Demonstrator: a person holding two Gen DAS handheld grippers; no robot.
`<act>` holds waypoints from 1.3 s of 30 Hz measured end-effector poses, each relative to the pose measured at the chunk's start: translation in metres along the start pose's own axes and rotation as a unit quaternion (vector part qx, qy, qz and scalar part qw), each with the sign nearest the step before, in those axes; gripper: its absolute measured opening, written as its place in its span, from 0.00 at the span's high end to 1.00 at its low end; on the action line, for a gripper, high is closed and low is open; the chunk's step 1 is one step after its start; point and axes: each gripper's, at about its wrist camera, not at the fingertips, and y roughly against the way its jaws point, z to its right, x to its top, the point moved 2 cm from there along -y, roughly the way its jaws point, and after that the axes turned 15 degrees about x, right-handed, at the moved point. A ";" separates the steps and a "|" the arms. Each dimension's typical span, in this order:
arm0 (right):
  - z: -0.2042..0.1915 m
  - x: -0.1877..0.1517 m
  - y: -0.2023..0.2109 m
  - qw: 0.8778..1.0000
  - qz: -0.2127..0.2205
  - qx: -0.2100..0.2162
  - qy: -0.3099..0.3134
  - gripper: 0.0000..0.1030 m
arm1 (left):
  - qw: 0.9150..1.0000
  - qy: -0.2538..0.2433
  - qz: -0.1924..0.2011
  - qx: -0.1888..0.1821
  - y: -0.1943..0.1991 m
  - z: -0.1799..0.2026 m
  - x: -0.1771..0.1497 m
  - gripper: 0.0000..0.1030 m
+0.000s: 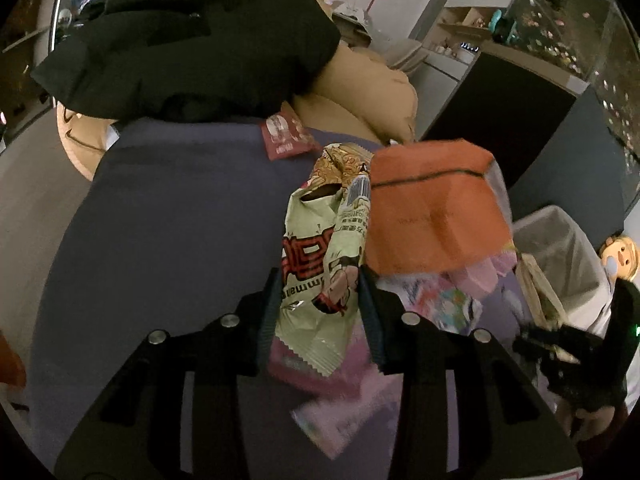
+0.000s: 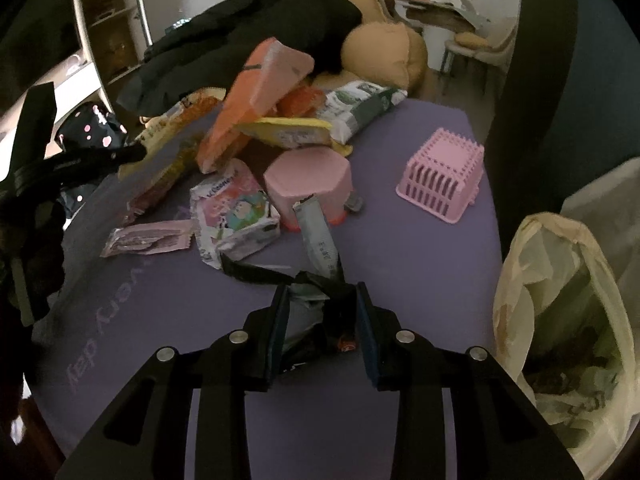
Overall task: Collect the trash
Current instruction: 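Carry both wrappers to the trash bag and release them inside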
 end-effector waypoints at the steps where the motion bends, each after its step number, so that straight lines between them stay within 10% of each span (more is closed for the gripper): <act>1: 0.000 0.001 0.002 1.000 0.003 0.000 0.001 0.69 | 1.000 -0.003 -0.002 0.003 0.004 0.002 -0.004 0.65; 22: 0.021 0.022 0.097 0.996 0.087 -0.028 0.007 0.70 | 0.997 -0.025 0.059 -0.036 0.090 0.073 0.000 0.65; 39: 0.082 0.005 0.184 0.982 0.178 -0.065 0.003 0.70 | 0.989 -0.118 0.064 -0.054 0.093 0.211 -0.009 0.65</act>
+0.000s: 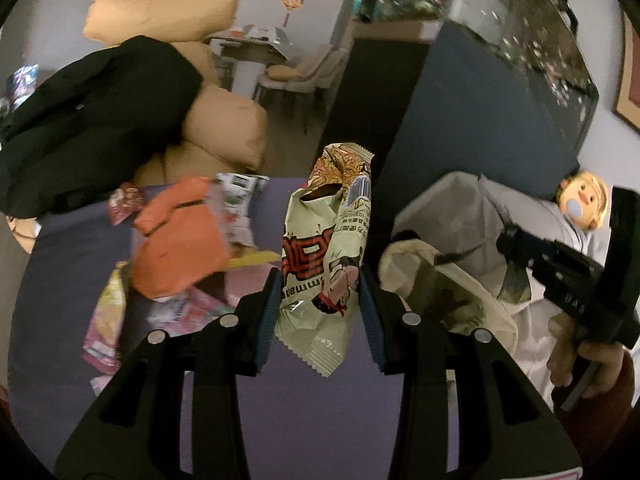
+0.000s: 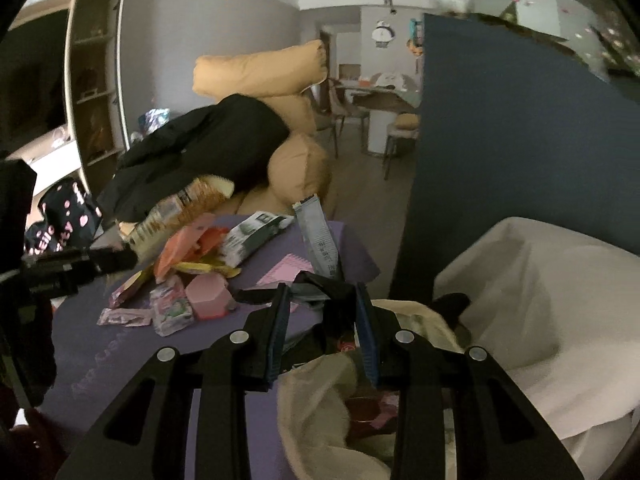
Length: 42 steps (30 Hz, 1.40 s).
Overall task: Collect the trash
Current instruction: 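Carry both wrappers to the trash bag and release them inside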
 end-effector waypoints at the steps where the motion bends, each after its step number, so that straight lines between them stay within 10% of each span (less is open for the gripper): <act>1: 0.005 -0.001 0.003 1.000 0.003 -0.003 -0.002 0.70 | 1.000 -0.007 -0.001 -0.002 -0.001 0.009 0.000 0.65; 14: 0.079 -0.032 0.055 0.996 0.034 -0.060 -0.056 0.70 | 0.990 -0.047 -0.090 -0.097 -0.039 0.102 -0.033 0.65; 25: 0.110 -0.051 0.064 0.992 0.029 -0.084 -0.089 0.70 | 0.983 -0.090 -0.121 -0.101 -0.091 0.164 -0.053 0.64; 42: 0.100 -0.056 0.030 0.994 -0.006 -0.060 -0.090 0.70 | 0.988 -0.070 -0.092 -0.099 -0.077 0.142 -0.044 0.48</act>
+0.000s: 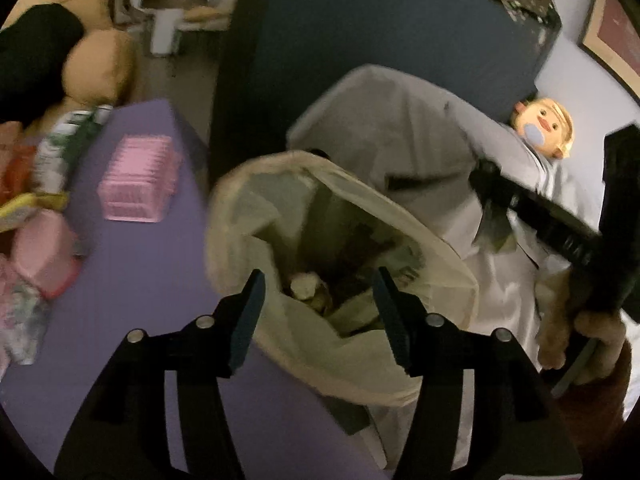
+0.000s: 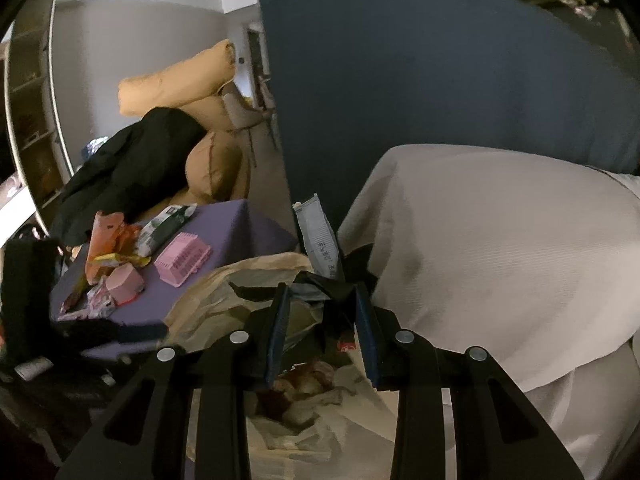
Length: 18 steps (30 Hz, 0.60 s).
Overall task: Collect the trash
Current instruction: 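Carry both wrappers to the trash bag and release them inside, then move both grippers back over the table toward the remaining wrappers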
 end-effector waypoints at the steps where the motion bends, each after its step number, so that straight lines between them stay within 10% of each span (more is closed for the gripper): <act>1: -0.003 -0.001 -0.005 1.000 -0.005 0.004 0.001 0.70 | 1.000 0.006 0.004 0.008 0.005 -0.007 0.000 0.48; 18: -0.009 -0.044 -0.084 0.993 -0.105 0.024 -0.042 0.65 | 0.997 0.052 0.010 0.061 0.024 -0.069 -0.020 0.48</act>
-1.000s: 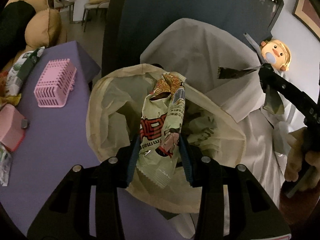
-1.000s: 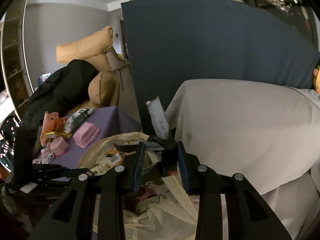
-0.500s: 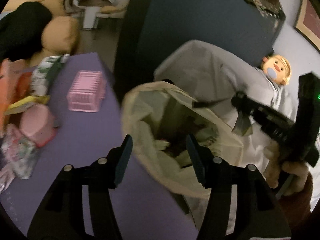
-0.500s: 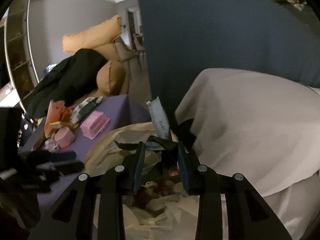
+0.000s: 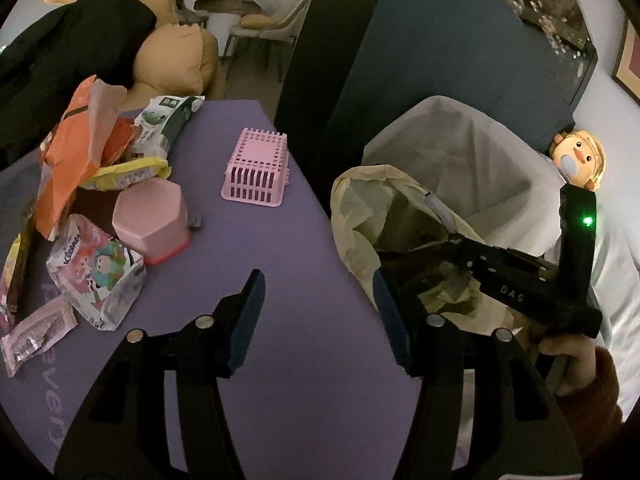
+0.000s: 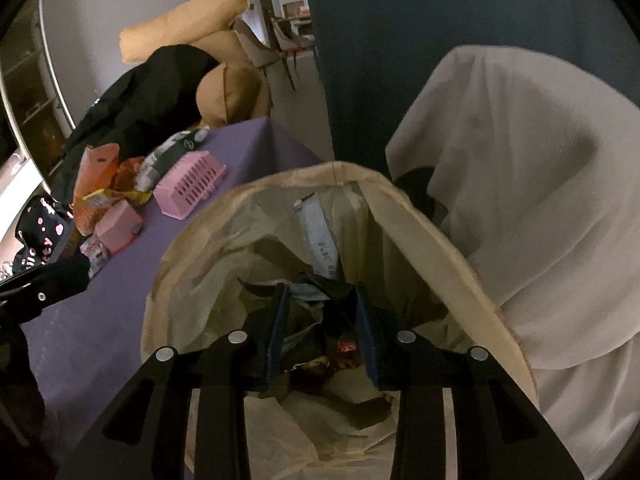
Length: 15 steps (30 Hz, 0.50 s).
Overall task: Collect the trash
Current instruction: 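Move both grippers back over the table toward the remaining wrappers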
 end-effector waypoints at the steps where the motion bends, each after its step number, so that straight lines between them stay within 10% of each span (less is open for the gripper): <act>1: 0.001 -0.001 -0.001 1.000 -0.002 -0.004 -0.001 0.62 | 1.000 0.001 -0.001 0.000 0.000 -0.001 0.000 0.48; 15: -0.015 0.006 0.020 1.000 0.023 -0.005 0.009 0.48 | 1.000 0.017 0.007 -0.002 0.010 -0.020 -0.003 0.48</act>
